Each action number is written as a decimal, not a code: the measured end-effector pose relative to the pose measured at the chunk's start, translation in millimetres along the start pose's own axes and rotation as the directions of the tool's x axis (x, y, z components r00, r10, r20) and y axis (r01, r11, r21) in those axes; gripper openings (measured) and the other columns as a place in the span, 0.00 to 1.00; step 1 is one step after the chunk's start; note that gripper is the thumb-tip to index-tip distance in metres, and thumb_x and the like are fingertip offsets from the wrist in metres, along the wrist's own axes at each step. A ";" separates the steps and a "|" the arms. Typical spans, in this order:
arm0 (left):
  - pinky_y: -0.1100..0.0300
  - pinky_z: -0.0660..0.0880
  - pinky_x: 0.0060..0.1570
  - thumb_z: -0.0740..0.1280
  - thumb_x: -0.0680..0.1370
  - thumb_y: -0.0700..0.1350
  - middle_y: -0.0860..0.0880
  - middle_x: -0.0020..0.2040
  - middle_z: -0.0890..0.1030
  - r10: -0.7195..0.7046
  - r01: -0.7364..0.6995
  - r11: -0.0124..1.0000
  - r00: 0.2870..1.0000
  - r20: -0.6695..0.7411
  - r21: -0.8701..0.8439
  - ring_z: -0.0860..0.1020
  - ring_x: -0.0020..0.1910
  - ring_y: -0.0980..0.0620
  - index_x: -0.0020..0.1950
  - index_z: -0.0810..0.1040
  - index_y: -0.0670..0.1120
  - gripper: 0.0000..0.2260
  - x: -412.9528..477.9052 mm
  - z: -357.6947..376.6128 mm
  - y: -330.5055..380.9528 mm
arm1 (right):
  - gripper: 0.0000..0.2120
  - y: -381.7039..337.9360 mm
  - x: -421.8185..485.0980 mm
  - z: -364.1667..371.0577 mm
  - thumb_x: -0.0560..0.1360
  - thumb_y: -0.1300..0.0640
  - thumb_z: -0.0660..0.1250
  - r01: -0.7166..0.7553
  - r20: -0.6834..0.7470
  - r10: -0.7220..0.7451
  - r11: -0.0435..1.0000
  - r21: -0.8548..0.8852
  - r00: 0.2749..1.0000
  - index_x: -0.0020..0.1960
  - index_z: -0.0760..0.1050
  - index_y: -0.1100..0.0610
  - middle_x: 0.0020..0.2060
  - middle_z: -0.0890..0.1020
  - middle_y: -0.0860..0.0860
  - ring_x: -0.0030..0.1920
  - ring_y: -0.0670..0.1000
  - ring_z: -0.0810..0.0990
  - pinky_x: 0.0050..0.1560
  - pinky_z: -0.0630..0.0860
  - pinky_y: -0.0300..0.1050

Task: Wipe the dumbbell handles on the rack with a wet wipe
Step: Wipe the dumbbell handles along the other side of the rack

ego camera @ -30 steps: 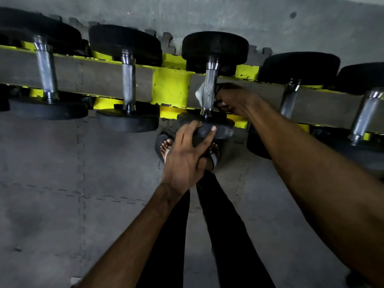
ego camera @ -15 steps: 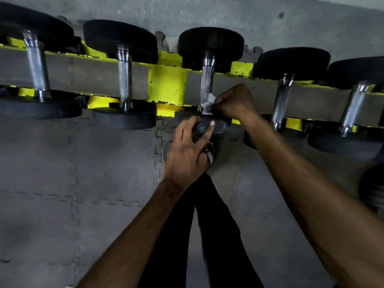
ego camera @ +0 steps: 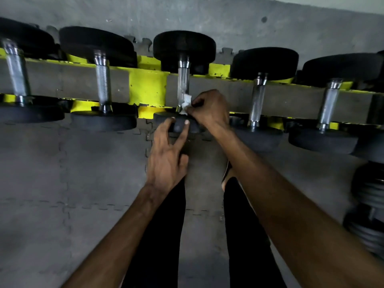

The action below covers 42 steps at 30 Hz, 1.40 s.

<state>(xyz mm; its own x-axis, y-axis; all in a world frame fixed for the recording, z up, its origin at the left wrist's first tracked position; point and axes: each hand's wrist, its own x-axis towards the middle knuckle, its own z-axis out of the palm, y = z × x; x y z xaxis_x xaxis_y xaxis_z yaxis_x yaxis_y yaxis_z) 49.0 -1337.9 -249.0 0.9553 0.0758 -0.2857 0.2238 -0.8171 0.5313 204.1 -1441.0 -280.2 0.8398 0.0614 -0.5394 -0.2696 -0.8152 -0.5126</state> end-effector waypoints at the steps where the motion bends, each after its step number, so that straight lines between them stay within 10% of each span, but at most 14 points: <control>1: 0.40 0.70 0.69 0.65 0.70 0.40 0.35 0.77 0.62 0.000 0.000 1.000 1.000 -0.009 0.007 0.61 0.76 0.34 0.81 0.65 0.46 0.37 -1.5 3.6 8.5 | 0.09 5.6 -0.4 -9.0 0.65 0.47 0.77 0.005 0.008 -0.005 0.999 0.033 1.000 0.40 0.84 0.51 0.38 0.86 0.45 0.42 0.46 0.84 0.42 0.78 0.39; 7: 0.47 0.63 0.75 0.70 0.67 0.40 0.38 0.78 0.61 0.091 -0.086 0.995 0.991 0.099 -0.052 0.61 0.78 0.38 0.82 0.64 0.48 0.42 -2.2 40.1 95.2 | 0.21 88.8 -6.9 -98.7 0.64 0.35 0.70 0.073 -0.210 -0.094 0.992 -0.107 0.973 0.40 0.81 0.53 0.36 0.85 0.48 0.40 0.50 0.84 0.41 0.80 0.47; 11: 0.47 0.64 0.76 0.65 0.70 0.41 0.36 0.77 0.64 0.153 -0.138 0.986 0.975 0.163 -0.098 0.61 0.78 0.38 0.80 0.67 0.45 0.35 0.6 81.4 151.3 | 0.17 147.4 -12.0 -132.5 0.65 0.39 0.73 0.035 -0.067 -0.051 0.973 -0.228 0.996 0.41 0.81 0.52 0.40 0.85 0.48 0.43 0.51 0.84 0.43 0.80 0.46; 19: 0.47 0.68 0.71 0.70 0.68 0.42 0.41 0.79 0.58 0.104 -0.119 0.991 0.977 0.188 0.070 0.59 0.78 0.40 0.82 0.63 0.49 0.41 -2.2 96.7 165.7 | 0.17 165.1 14.5 -114.4 0.59 0.42 0.81 0.029 0.086 -0.020 0.994 -0.104 0.996 0.35 0.79 0.50 0.35 0.84 0.45 0.38 0.45 0.83 0.43 0.80 0.42; 26: 0.44 0.73 0.67 0.72 0.69 0.44 0.42 0.78 0.57 0.092 -0.109 0.990 0.978 0.187 0.085 0.57 0.77 0.40 0.82 0.62 0.52 0.42 -3.4 103.8 159.9 | 0.10 159.7 9.3 -105.3 0.64 0.51 0.80 0.096 -0.194 -0.070 0.987 0.130 0.979 0.40 0.84 0.55 0.38 0.86 0.49 0.37 0.45 0.83 0.42 0.79 0.42; 33: 0.43 0.75 0.64 0.71 0.70 0.43 0.42 0.78 0.58 0.102 -0.115 0.991 0.981 0.165 0.072 0.57 0.77 0.41 0.82 0.63 0.51 0.40 -3.4 107.0 158.9 | 0.11 138.7 64.5 -102.0 0.65 0.54 0.81 -0.057 -0.375 0.280 0.859 0.508 0.884 0.41 0.85 0.60 0.35 0.86 0.51 0.29 0.34 0.78 0.37 0.74 0.29; 42: 0.42 0.75 0.63 0.70 0.69 0.44 0.43 0.78 0.59 0.114 -0.128 0.989 0.980 0.161 0.076 0.58 0.78 0.41 0.81 0.64 0.52 0.39 -3.1 107.6 157.0 | 0.10 148.4 23.0 -96.3 0.63 0.51 0.81 0.013 -0.343 0.119 0.932 0.362 0.932 0.38 0.84 0.55 0.36 0.87 0.49 0.37 0.45 0.84 0.42 0.80 0.43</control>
<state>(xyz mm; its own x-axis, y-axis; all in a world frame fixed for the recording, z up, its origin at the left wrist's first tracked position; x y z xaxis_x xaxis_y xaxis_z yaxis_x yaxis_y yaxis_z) 60.3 -1527.9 -250.5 0.9311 -0.1110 -0.3474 0.0845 -0.8610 0.5015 228.8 -1616.0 -304.4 0.9118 -0.2374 -0.3351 -0.4105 -0.5508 -0.7267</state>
